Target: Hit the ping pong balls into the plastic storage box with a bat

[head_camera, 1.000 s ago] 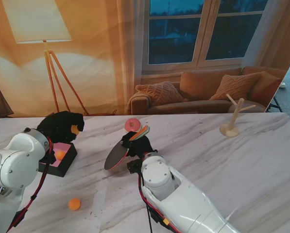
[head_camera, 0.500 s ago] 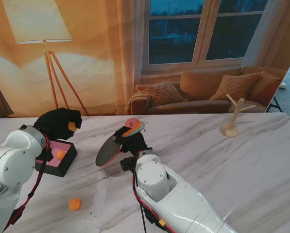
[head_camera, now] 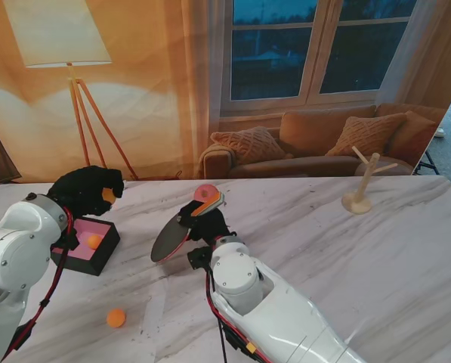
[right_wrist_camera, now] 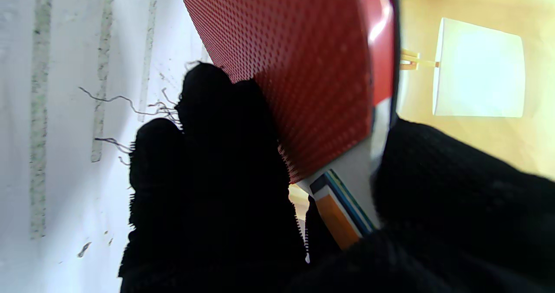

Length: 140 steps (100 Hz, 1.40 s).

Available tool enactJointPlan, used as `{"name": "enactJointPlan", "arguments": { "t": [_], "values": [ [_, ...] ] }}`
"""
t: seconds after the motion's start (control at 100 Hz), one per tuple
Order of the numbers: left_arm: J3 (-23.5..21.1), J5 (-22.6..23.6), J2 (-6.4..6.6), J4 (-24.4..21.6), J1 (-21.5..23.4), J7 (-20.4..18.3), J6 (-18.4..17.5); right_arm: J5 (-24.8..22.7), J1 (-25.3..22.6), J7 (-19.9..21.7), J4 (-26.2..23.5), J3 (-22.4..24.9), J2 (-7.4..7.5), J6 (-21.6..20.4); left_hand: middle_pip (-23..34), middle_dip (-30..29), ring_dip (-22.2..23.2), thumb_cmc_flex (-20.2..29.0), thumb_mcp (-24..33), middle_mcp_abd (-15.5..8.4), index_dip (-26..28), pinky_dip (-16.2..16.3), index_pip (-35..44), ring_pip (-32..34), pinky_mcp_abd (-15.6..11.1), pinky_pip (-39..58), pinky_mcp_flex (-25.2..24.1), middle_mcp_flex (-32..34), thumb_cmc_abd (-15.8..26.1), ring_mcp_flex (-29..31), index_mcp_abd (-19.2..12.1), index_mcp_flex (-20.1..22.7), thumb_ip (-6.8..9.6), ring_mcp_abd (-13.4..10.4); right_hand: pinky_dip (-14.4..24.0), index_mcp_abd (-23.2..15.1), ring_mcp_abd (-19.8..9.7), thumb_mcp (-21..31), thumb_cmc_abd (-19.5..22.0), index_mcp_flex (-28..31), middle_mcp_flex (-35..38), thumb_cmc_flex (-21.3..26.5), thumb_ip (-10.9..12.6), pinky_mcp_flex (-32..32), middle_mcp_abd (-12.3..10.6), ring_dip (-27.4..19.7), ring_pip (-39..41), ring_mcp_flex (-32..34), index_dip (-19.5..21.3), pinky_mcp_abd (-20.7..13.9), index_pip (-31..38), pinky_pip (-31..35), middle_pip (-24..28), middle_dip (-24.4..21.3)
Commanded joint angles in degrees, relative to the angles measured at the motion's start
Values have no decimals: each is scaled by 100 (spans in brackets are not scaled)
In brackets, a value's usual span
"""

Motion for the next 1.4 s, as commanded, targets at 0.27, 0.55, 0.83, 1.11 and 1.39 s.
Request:
{"name": "enactJointPlan", "arguments": {
  "t": [0.27, 0.55, 0.83, 1.11, 1.39],
  "values": [
    [78, -21, 8, -76, 23, -131, 98, 103, 3, 114, -95, -111, -42, 7, 376, 400, -94, 435, 0, -66, 94, 75, -38, 43, -492, 89, -286, 364, 395, -97, 160, 181, 143, 438, 86, -190, -552, 1169, 469, 1439, 427, 832, 171, -51, -1406, -28, -266, -419, 631, -241, 932, 108, 380, 106],
    [8, -56, 54, -130, 50, -420, -17, 265, 214, 188, -264, -379, -154, -82, 527, -1199, -1161, -127, -726, -218, -82, 337, -925, -764, 56, -739, -1672, -116, 484, -1063, 26, 49, 126, 455, 82, -195, -557, 1155, 475, 1427, 418, 834, 173, -53, -1405, -33, -269, -424, 632, -239, 926, 110, 380, 105],
    [-93, 0, 47, -158, 127, -373, -105, 388, 290, 18, -216, -501, -311, -128, -98, -2999, -2053, -685, -1020, -232, -341, 272, -2342, -2079, 380, -1626, -2594, -276, 890, -1801, 101, 65, 252, 574, 76, -192, -543, 1157, 477, 1413, 418, 836, 174, -42, -1395, -43, -265, -420, 632, -237, 919, 118, 386, 99],
    [-69, 41, 39, -83, 140, -323, -42, 286, 226, 138, -215, -406, -198, -85, -235, -3125, -1999, -783, -1057, -132, -321, 313, -2566, -2026, 294, -1658, -2702, -536, 1042, -1902, 166, 4, 328, 518, 70, -200, -544, 1162, 465, 1426, 421, 838, 176, -32, -1391, -49, -251, -410, 630, -239, 925, 131, 386, 93],
    [-26, 41, 75, -89, 147, -592, 20, 107, 71, 119, -309, -150, -38, -8, -335, -3191, -1868, -975, -1123, -101, -363, 400, -2925, -1944, 250, -1692, -2849, -767, 1349, -1990, 267, -130, 553, 476, 69, -174, -526, 1173, 456, 1426, 427, 839, 172, -44, -1377, -52, -241, -411, 625, -229, 923, 140, 393, 91]
  ]
}}
